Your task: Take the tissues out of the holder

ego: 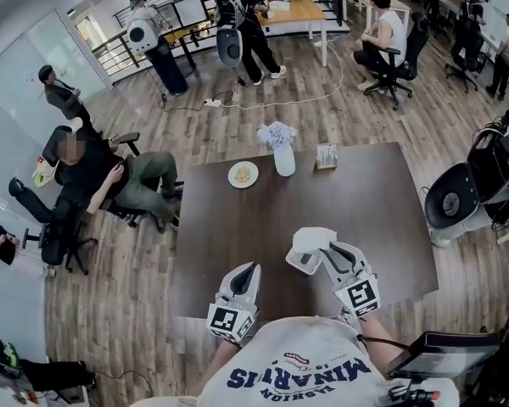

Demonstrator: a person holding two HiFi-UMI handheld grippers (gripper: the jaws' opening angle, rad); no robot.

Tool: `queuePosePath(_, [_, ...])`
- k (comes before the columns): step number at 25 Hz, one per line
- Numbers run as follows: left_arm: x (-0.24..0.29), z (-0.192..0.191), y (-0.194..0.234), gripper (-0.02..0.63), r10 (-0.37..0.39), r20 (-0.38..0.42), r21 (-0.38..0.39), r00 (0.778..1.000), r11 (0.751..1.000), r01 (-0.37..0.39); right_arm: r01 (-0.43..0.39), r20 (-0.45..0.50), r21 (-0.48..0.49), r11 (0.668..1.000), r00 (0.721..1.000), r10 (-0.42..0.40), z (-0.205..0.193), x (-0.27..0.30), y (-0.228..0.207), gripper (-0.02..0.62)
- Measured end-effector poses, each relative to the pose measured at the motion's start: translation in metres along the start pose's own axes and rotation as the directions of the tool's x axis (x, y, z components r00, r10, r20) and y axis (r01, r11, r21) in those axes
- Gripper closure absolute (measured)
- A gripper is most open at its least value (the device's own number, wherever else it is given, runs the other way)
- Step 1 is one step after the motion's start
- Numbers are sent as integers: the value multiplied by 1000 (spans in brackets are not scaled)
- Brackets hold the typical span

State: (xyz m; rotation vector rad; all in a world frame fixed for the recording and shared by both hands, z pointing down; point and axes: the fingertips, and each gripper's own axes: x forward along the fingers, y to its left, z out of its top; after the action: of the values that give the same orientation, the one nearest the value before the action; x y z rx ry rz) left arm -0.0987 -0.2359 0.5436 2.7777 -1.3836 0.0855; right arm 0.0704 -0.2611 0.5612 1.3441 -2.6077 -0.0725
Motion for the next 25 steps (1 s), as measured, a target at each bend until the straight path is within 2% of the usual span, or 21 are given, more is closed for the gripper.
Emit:
queuePosePath(7, [-13,-8,3,601,38,-18,-37,999,999,-39,-177,-115,-51,983,979,170,-45,68,38,506])
queuePosePath(13, [-46,-16,12,601,123,-52,-47,991,991,-126,-312,-231,-196,930,936,265,-93,146,97,506])
queuePosePath(16, [-56,-18,22,601,158,-68,-48,985,986,-162,-356,-321,-285,890,910,261,-125,182,120,506])
queuePosePath(19, [-67,-22,29,601,199,-88,-50,976,978,-204,-399,-414,-375,837,880,234,-166,209,140,506])
queuePosePath(22, [-79,-27,35,601,237,-109,-56,966,968,-244,-445,-501,-413,794,839,209,-207,221,159,506])
queuePosePath(25, [-86,-33,43,601,259,-130,-53,957,962,-268,-486,-562,-422,766,803,200,-236,222,178,505])
